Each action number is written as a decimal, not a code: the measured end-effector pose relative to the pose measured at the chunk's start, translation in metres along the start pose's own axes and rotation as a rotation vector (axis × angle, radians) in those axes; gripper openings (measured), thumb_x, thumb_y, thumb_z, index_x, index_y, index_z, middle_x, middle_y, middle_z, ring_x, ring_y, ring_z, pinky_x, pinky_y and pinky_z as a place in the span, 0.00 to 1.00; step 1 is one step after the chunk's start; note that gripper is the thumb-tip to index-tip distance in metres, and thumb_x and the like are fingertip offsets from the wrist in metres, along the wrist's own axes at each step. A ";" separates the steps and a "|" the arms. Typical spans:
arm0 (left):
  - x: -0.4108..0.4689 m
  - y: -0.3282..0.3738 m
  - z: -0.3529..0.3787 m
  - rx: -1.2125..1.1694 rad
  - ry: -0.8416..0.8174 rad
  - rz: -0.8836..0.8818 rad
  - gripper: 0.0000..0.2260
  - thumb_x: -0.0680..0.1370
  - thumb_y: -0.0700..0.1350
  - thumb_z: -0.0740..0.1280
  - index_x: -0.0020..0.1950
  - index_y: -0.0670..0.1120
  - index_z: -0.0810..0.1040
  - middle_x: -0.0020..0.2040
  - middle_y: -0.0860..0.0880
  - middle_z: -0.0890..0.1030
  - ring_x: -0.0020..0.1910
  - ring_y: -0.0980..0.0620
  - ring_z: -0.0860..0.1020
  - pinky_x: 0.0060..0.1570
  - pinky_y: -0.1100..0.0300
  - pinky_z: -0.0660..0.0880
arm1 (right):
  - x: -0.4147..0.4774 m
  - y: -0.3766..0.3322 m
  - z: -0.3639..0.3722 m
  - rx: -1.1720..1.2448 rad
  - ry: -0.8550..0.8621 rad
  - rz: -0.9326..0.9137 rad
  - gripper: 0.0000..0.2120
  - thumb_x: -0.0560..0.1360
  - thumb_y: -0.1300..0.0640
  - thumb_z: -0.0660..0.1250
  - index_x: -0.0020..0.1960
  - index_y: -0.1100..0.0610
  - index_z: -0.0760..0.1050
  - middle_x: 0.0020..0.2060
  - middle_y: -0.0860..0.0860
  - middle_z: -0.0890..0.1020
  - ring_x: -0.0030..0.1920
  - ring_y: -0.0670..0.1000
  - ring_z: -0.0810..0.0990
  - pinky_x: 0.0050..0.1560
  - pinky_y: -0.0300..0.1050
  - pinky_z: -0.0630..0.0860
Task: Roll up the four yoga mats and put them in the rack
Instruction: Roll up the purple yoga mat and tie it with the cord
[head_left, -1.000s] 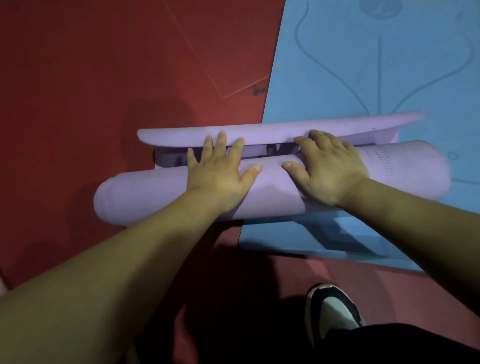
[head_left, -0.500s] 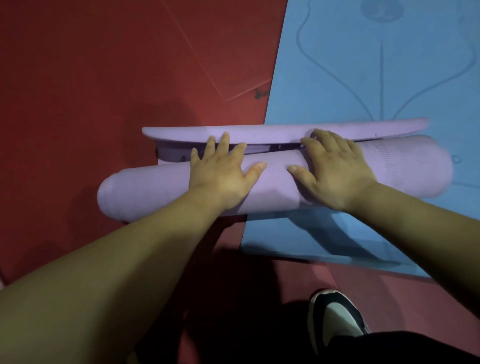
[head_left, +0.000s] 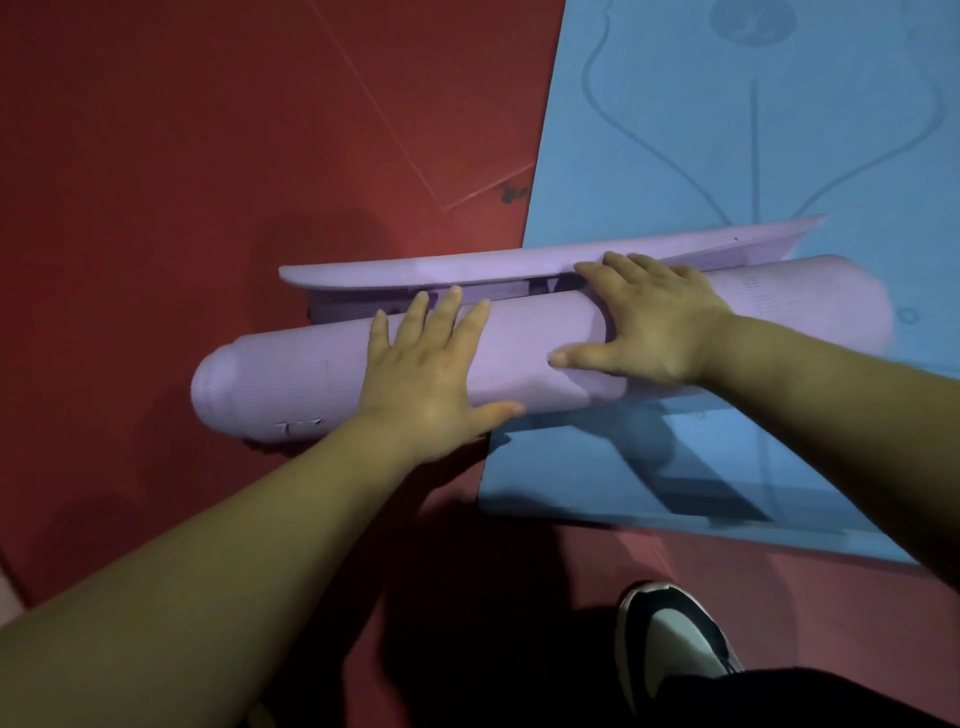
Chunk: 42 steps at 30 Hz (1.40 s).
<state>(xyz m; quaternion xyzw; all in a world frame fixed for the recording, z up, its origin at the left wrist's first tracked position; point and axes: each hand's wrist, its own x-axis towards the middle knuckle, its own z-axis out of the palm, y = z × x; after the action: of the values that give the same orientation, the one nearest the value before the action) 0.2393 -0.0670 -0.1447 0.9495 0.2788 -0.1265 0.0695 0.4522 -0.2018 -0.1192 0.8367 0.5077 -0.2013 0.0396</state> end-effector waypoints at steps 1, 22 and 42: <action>-0.001 -0.001 0.002 0.016 0.003 0.004 0.51 0.68 0.79 0.59 0.82 0.57 0.43 0.84 0.50 0.44 0.82 0.44 0.44 0.77 0.34 0.44 | 0.000 0.000 -0.002 -0.007 -0.024 -0.014 0.57 0.61 0.16 0.55 0.81 0.45 0.50 0.81 0.53 0.56 0.80 0.56 0.55 0.75 0.61 0.57; 0.009 -0.001 -0.011 0.077 0.000 0.114 0.53 0.62 0.72 0.73 0.80 0.51 0.56 0.83 0.45 0.50 0.82 0.39 0.45 0.78 0.36 0.42 | -0.007 -0.003 -0.019 -0.037 -0.154 -0.117 0.53 0.49 0.32 0.77 0.71 0.40 0.65 0.80 0.46 0.47 0.68 0.64 0.72 0.61 0.67 0.75; -0.043 0.013 -0.003 0.006 -0.170 0.091 0.56 0.61 0.72 0.71 0.82 0.53 0.50 0.83 0.50 0.43 0.82 0.46 0.39 0.75 0.30 0.40 | -0.051 -0.008 0.005 0.009 -0.268 -0.175 0.59 0.51 0.27 0.77 0.77 0.38 0.56 0.81 0.50 0.41 0.80 0.58 0.48 0.73 0.67 0.63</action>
<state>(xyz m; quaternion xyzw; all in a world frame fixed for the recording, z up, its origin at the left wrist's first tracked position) 0.2121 -0.0998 -0.1294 0.9472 0.2283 -0.2040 0.0959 0.4232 -0.2422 -0.1032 0.7552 0.5679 -0.3160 0.0856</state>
